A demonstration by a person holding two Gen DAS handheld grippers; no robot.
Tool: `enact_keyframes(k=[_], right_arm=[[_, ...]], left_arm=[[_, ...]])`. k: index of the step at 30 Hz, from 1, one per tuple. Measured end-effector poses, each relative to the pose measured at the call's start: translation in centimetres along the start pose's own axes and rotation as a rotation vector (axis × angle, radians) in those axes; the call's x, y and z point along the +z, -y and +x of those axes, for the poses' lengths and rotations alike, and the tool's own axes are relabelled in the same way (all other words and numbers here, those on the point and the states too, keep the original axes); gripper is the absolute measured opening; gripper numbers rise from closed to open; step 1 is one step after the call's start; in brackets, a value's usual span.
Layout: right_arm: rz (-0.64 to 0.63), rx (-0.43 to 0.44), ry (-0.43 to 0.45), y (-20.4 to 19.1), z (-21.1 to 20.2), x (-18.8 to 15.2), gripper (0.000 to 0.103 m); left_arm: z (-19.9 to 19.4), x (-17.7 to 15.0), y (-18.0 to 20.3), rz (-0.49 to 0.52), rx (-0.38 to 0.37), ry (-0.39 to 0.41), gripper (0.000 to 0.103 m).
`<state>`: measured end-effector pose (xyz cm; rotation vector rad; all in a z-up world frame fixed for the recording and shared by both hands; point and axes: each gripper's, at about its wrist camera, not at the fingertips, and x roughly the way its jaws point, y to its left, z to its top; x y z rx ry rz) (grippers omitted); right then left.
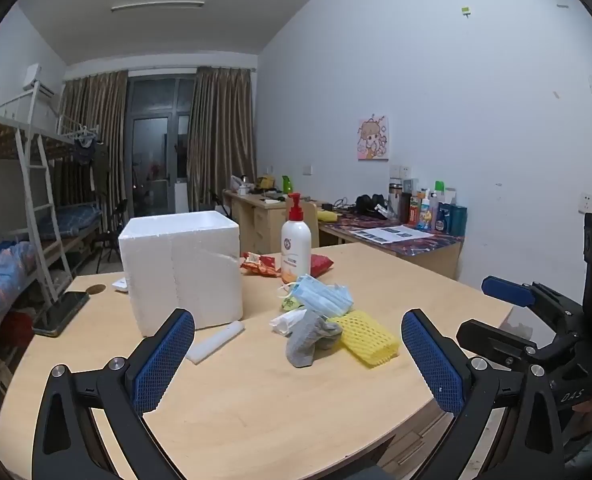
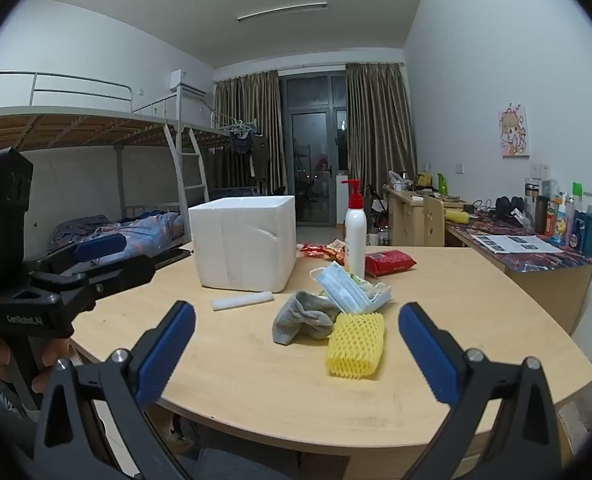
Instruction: Organize soft objects
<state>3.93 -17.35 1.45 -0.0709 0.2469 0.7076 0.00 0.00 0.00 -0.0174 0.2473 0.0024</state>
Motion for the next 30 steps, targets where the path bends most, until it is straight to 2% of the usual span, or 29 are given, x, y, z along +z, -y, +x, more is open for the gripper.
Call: enact_keyframes(k=[4,7,10,25,30], right_arm=[[-0.004,0.003,0.003,-0.1,-0.1,-0.2,0.103],[-0.004,0.007,0.002,-0.3,-0.1,-0.3,0.103],[0.000,0.005,0.000,0.1,0.0,0.1,0.103],[0.006,0.013,0.027,0.0,-0.7,0.0,0.103],[0.008,0.011,0.030,0.1,-0.7,0.0,0.103]], left_arm=[[0.0,-0.1,0.2,0.011,0.028,0.004,0.103],[-0.3,0.1,0.7,0.032,0.007,0.022,0.103],[-0.4,0.1,0.3,0.009,-0.011,0.029,0.103],[-0.1,-0.2,-1.0,-0.050,0.000,0.025,0.103],[-0.3,-0.2,-0.7,-0.041,0.010,0.028,0.103]])
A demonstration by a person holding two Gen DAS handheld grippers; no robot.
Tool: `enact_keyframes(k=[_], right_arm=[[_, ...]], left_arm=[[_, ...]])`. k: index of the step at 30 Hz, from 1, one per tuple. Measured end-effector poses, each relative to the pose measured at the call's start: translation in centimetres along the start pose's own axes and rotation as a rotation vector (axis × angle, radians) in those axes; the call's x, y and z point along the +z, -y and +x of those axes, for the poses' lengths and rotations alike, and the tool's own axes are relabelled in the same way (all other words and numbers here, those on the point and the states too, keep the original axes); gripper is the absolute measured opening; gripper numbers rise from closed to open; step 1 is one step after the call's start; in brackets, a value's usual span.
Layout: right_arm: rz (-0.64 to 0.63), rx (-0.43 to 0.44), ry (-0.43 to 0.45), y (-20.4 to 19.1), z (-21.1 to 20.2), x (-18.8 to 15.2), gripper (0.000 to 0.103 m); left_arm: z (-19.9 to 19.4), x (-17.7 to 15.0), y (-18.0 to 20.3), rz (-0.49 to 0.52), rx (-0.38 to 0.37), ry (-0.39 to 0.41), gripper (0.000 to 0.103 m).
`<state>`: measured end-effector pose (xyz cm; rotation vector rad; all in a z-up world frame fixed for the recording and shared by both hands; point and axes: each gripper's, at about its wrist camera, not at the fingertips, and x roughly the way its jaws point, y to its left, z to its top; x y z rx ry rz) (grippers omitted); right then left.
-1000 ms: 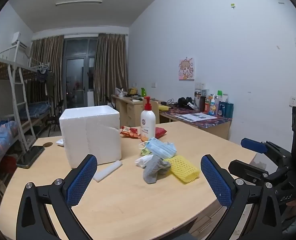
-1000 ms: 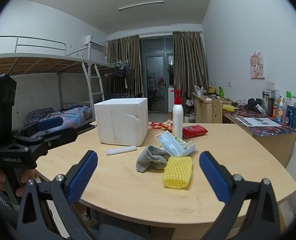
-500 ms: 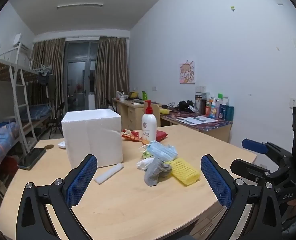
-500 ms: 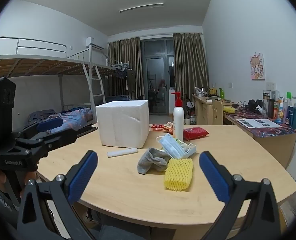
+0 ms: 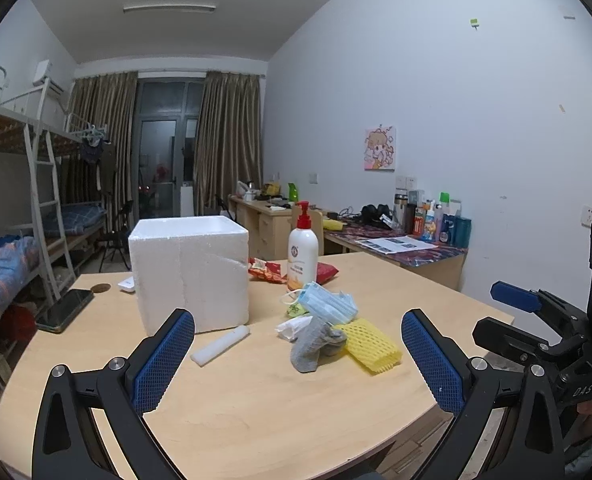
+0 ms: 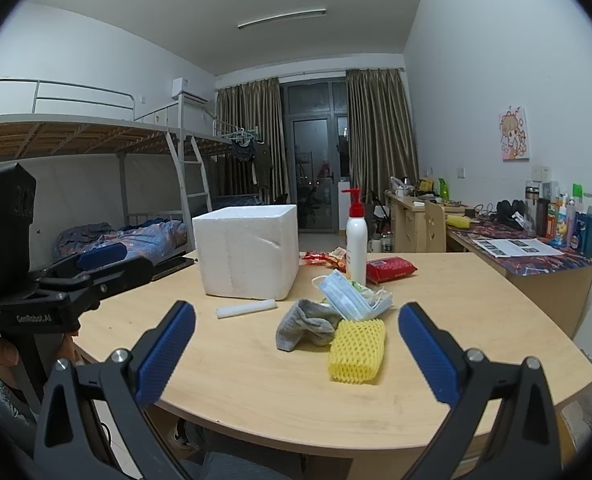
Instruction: Organize soft objects
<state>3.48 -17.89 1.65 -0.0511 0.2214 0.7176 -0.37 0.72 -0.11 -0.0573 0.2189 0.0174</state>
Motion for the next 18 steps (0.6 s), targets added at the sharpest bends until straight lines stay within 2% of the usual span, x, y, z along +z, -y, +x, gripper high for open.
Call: enact_keyframes(k=[18], right_arm=[[-0.009,0.000,0.003,-0.23,-0.06,0.24,0.103]], left_arm=[[-0.98,0.18,0.66,0.027,0.001,0.012,0.103]])
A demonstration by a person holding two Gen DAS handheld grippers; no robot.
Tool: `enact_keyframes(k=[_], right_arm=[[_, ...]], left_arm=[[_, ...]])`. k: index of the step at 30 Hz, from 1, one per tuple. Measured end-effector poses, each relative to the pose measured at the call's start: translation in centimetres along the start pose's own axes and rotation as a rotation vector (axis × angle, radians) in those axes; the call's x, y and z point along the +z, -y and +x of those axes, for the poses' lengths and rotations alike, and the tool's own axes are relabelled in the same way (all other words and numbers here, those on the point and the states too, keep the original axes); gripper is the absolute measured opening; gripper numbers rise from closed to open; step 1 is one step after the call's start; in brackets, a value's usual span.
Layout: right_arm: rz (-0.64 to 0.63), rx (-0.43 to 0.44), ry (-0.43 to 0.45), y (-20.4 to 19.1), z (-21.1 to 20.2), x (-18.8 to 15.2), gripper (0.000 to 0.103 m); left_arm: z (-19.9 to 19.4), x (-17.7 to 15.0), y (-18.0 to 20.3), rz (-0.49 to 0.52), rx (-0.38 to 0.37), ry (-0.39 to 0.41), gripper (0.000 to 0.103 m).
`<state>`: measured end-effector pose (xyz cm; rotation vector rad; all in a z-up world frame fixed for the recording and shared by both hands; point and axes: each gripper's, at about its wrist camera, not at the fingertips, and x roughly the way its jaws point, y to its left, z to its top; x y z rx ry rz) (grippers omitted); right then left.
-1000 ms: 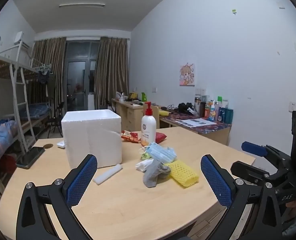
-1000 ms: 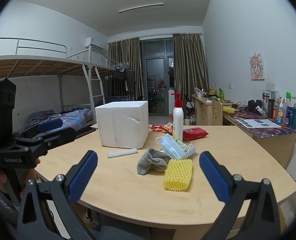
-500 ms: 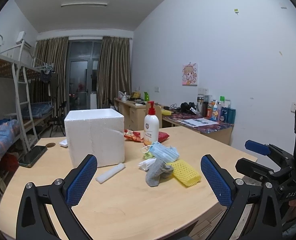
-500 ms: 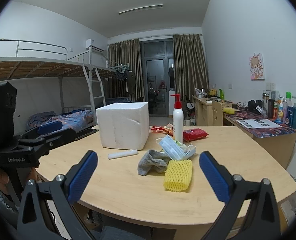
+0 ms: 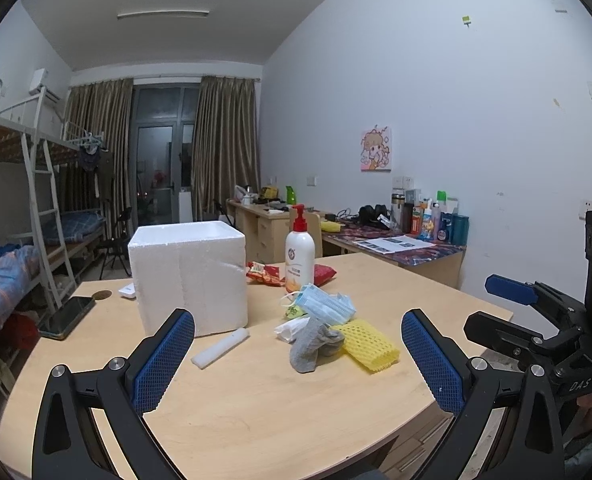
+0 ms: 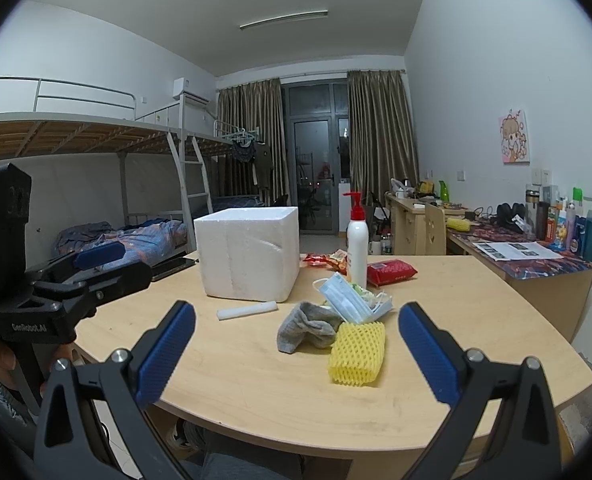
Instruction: Organize soft objects
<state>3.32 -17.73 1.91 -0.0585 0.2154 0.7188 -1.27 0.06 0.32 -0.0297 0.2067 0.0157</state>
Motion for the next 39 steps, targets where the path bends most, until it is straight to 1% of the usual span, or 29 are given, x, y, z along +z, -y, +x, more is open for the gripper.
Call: enact_keyframes(k=[5,8,13,21,39], right_arm=[[-0.003,0.001,0.002,-0.07,-0.06,0.10,0.103],[-0.003,0.001,0.002,-0.12,-0.04,0.15,0.103],[-0.006,0.004,-0.001,-0.36,0.00,0.15,0.103],[-0.004,0.006,0.006,-0.46,0.01,0.22,0.103],[-0.020,0.024,-0.012,-0.78,0.34,0.22,0.103]], left_arm=[[-0.26,0.03,-0.03,0.000,0.005,0.003,0.103],[-0.56,0.05,-0.45,-0.012,0.022,0.017,0.103],[-0.38,0.03,-0.71,-0.018,0.015,0.004,0.103],[-0.12,-0.04,-0.59,-0.011,0.019,0.003,0.103],[-0.51,-0.02,-0.12,-0.006,0.008,0.003,0.103]])
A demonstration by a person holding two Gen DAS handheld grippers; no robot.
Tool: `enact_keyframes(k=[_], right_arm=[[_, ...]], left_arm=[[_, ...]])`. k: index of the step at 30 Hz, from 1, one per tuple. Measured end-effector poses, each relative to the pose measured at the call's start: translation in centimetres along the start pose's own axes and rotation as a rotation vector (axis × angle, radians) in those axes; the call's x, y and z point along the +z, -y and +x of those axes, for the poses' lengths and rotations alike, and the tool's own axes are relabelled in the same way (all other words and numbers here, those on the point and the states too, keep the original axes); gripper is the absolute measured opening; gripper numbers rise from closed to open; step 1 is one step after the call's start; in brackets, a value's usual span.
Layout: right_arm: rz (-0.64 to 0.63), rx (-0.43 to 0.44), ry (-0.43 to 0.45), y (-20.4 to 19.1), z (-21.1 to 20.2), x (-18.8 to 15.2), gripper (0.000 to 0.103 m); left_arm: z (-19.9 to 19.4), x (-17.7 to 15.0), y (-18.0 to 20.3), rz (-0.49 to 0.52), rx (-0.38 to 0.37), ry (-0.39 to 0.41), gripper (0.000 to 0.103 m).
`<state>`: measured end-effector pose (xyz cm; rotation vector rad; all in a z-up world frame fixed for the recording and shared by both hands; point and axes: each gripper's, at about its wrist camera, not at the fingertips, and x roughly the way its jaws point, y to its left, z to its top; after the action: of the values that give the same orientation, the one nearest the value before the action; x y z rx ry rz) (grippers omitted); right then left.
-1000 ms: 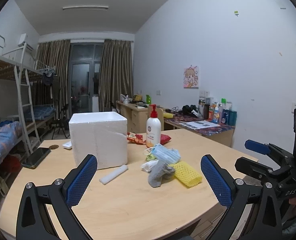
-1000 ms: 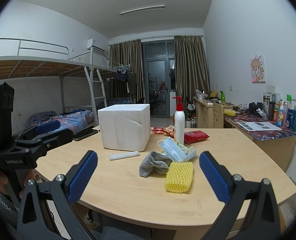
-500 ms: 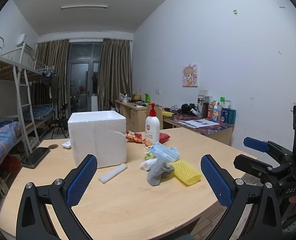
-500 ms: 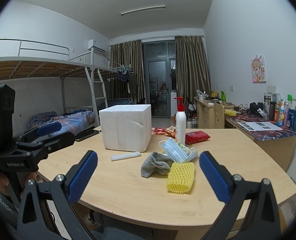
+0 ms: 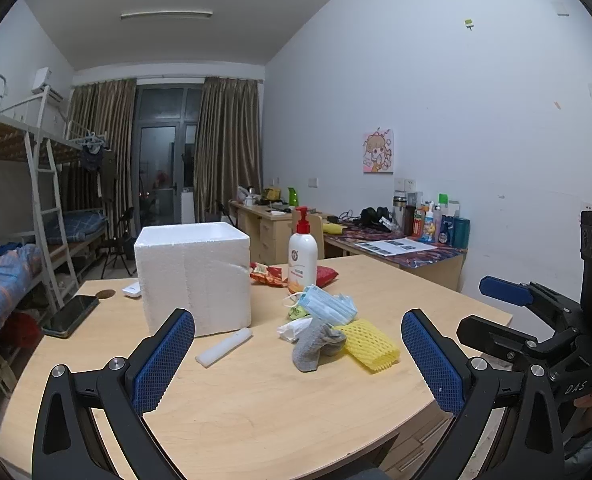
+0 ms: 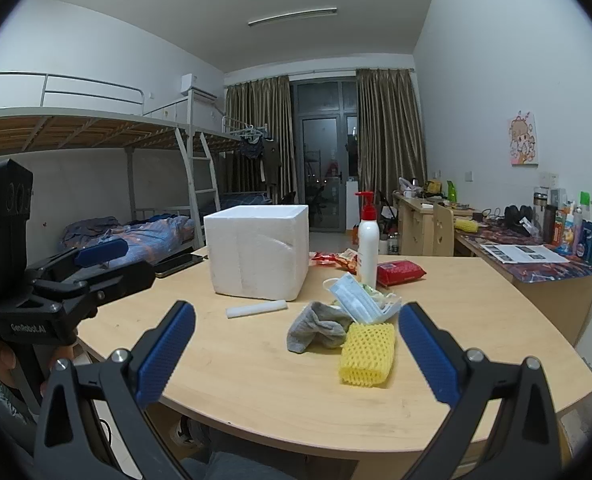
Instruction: Organize soft objects
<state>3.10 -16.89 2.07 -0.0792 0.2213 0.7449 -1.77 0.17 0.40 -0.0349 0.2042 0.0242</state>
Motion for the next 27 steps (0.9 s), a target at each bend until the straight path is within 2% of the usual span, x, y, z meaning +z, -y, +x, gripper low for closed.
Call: enact_keyframes(k=[13,27], right_arm=[[0.006,0.001,-0.008,0.0,0.5,0.0,0.103],[0.041,-0.007,-0.098,2.4,5.4,0.0,0.103]], left_arm=[[0.3,0.0,-0.3,-0.003,0.001,-0.013,0.103],[5.7,0.0,-2.4,-0.019,0.001,-0.094,0.103]])
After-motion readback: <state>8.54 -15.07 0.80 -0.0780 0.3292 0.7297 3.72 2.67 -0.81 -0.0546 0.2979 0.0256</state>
